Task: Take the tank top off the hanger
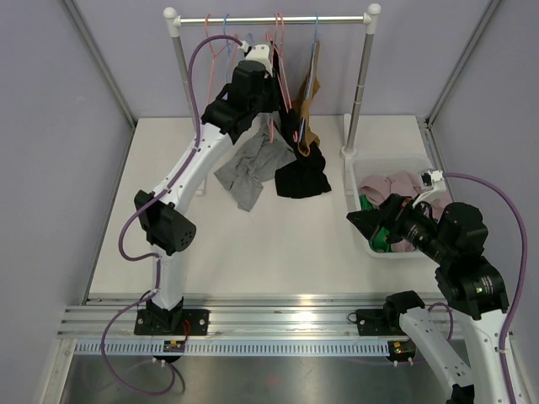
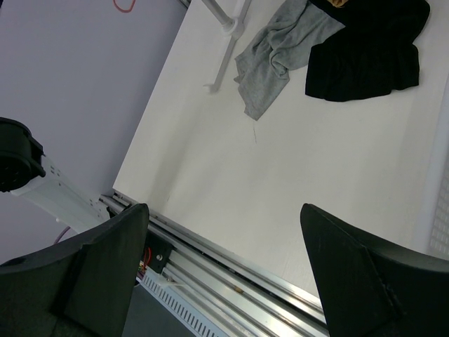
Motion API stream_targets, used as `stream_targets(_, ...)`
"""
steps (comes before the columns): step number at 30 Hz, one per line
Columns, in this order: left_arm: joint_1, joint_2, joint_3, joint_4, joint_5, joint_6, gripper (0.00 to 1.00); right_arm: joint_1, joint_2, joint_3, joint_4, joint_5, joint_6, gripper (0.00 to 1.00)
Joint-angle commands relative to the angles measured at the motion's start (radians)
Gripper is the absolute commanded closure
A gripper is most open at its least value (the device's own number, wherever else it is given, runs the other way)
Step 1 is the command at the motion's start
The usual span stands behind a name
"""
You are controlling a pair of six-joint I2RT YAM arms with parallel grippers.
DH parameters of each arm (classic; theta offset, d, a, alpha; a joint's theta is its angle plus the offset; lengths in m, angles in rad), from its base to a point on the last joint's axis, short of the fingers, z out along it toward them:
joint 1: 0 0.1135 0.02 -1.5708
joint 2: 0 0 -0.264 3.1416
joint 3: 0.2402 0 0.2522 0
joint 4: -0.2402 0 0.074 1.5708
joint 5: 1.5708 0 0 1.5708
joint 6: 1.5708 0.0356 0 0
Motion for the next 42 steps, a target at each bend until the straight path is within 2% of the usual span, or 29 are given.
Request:
stream_targets(1,0.006,0.000,0.064,0.015,-0.042,0.029,0.75,-0.002,0.007,0.011,0.031,-0.030,-0.018,0.04)
stream_targets(5,0.006,-0.021,0.075,0.014,-0.051,0.040,0.85,-0.002,0.012,0.002,0.035,-0.031,-0.021,0.04)
stream_targets(12,0.006,-0.055,0.119,0.014,-0.043,0.081,0.87,-0.002,0.020,-0.008,0.048,-0.053,-0.018,0.04)
stream_targets(13,0.009,-0.053,0.129,0.011,-0.043,0.081,1.00,-0.002,0.017,-0.009,0.049,-0.051,-0.018,0.04)
stream_targets(22,0.029,-0.061,0.126,-0.008,-0.011,0.075,1.00,-0.002,0.017,-0.003,0.038,-0.048,-0.031,0.04)
stream_targets(32,0.029,-0.231,0.044,0.041,0.027,0.018,1.00,-0.002,0.021,-0.003,0.049,-0.062,-0.024,0.04)
stream_targets(42,0.029,-0.515,-0.219,-0.025,0.180,-0.078,1.00,-0.002,0.021,0.058,0.035,-0.068,-0.027,0.03)
